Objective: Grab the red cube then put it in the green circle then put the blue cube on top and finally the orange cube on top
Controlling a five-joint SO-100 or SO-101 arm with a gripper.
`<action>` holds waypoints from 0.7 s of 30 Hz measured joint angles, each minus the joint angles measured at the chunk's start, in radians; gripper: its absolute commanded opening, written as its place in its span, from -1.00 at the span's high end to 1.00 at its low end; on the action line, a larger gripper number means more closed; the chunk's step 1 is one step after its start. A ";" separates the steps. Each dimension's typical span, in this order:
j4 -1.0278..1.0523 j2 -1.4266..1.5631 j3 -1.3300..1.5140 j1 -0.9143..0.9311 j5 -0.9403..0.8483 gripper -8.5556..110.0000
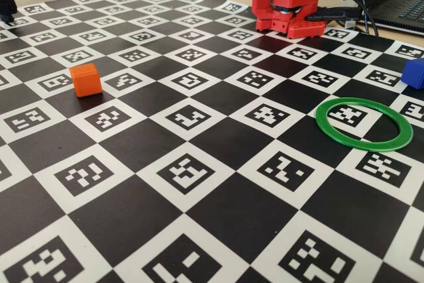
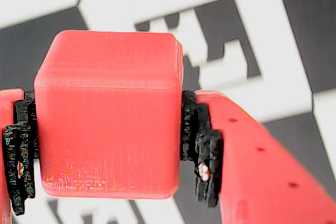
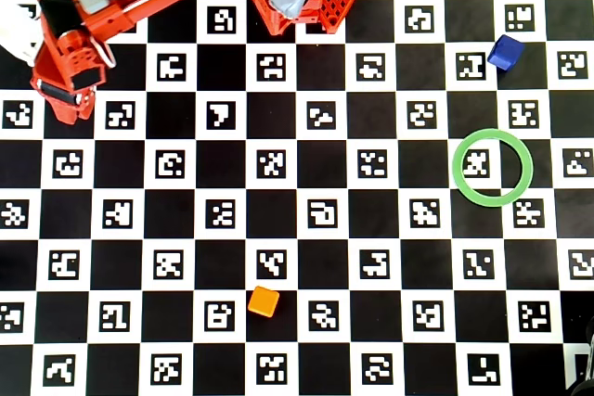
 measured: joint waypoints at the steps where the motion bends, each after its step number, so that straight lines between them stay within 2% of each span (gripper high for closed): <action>1: 0.032 0.021 -0.002 -0.017 0.015 0.67; 11: 0.238 0.149 -0.018 -0.261 0.215 0.75; 21: 0.336 0.327 0.051 -0.704 0.577 0.75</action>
